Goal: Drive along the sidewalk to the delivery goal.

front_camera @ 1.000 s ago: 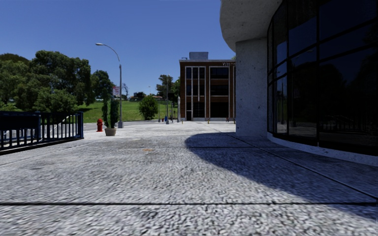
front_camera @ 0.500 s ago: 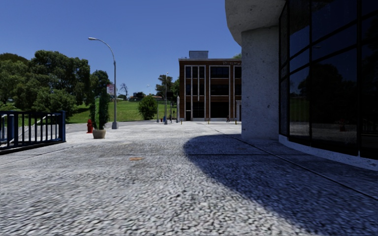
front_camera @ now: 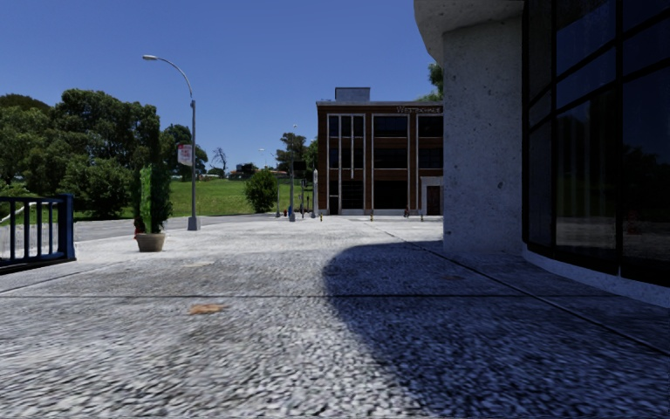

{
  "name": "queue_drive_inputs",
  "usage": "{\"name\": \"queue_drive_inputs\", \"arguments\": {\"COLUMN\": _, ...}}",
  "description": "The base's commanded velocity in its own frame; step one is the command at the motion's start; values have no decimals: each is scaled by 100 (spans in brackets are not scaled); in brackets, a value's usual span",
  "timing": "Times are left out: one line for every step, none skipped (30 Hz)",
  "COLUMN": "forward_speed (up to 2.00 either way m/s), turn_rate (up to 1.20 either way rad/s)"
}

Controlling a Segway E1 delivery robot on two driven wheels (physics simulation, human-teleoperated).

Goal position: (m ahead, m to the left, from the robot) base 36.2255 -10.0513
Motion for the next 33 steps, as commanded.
{"name": "queue_drive_inputs", "arguments": {"forward_speed": 200, "turn_rate": 0}}
{"name": "queue_drive_inputs", "arguments": {"forward_speed": 200, "turn_rate": 0}}
{"name": "queue_drive_inputs", "arguments": {"forward_speed": 200, "turn_rate": 0}}
{"name": "queue_drive_inputs", "arguments": {"forward_speed": 200, "turn_rate": 0}}
{"name": "queue_drive_inputs", "arguments": {"forward_speed": 200, "turn_rate": 0}}
{"name": "queue_drive_inputs", "arguments": {"forward_speed": 200, "turn_rate": 0}}
{"name": "queue_drive_inputs", "arguments": {"forward_speed": 200, "turn_rate": 0}}
{"name": "queue_drive_inputs", "arguments": {"forward_speed": 200, "turn_rate": 0}}
{"name": "queue_drive_inputs", "arguments": {"forward_speed": 200, "turn_rate": 0}}
{"name": "queue_drive_inputs", "arguments": {"forward_speed": 200, "turn_rate": 0}}
{"name": "queue_drive_inputs", "arguments": {"forward_speed": 200, "turn_rate": 0}}
{"name": "queue_drive_inputs", "arguments": {"forward_speed": 200, "turn_rate": 0}}
{"name": "queue_drive_inputs", "arguments": {"forward_speed": 200, "turn_rate": 0}}
{"name": "queue_drive_inputs", "arguments": {"forward_speed": 200, "turn_rate": 0}}
{"name": "queue_drive_inputs", "arguments": {"forward_speed": 200, "turn_rate": 0}}
{"name": "queue_drive_inputs", "arguments": {"forward_speed": 200, "turn_rate": 0}}
{"name": "queue_drive_inputs", "arguments": {"forward_speed": 200, "turn_rate": 0}}
{"name": "queue_drive_inputs", "arguments": {"forward_speed": 200, "turn_rate": 0}}
{"name": "queue_drive_inputs", "arguments": {"forward_speed": 200, "turn_rate": 0}}
{"name": "queue_drive_inputs", "arguments": {"forward_speed": 200, "turn_rate": 0}}
{"name": "queue_drive_inputs", "arguments": {"forward_speed": 200, "turn_rate": 0}}
{"name": "queue_drive_inputs", "arguments": {"forward_speed": 200, "turn_rate": 0}}
{"name": "queue_drive_inputs", "arguments": {"forward_speed": 200, "turn_rate": 0}}
{"name": "queue_drive_inputs", "arguments": {"forward_speed": 200, "turn_rate": 0}}
{"name": "queue_drive_inputs", "arguments": {"forward_speed": 200, "turn_rate": 0}}
{"name": "queue_drive_inputs", "arguments": {"forward_speed": 200, "turn_rate": 0}}
{"name": "queue_drive_inputs", "arguments": {"forward_speed": 200, "turn_rate": 0}}
{"name": "queue_drive_inputs", "arguments": {"forward_speed": 200, "turn_rate": 0}}
{"name": "queue_drive_inputs", "arguments": {"forward_speed": 200, "turn_rate": 0}}
{"name": "queue_drive_inputs", "arguments": {"forward_speed": 200, "turn_rate": 0}}
{"name": "queue_drive_inputs", "arguments": {"forward_speed": 200, "turn_rate": 0}}
{"name": "queue_drive_inputs", "arguments": {"forward_speed": 200, "turn_rate": 0}}
{"name": "queue_drive_inputs", "arguments": {"forward_speed": 200, "turn_rate": 0}}
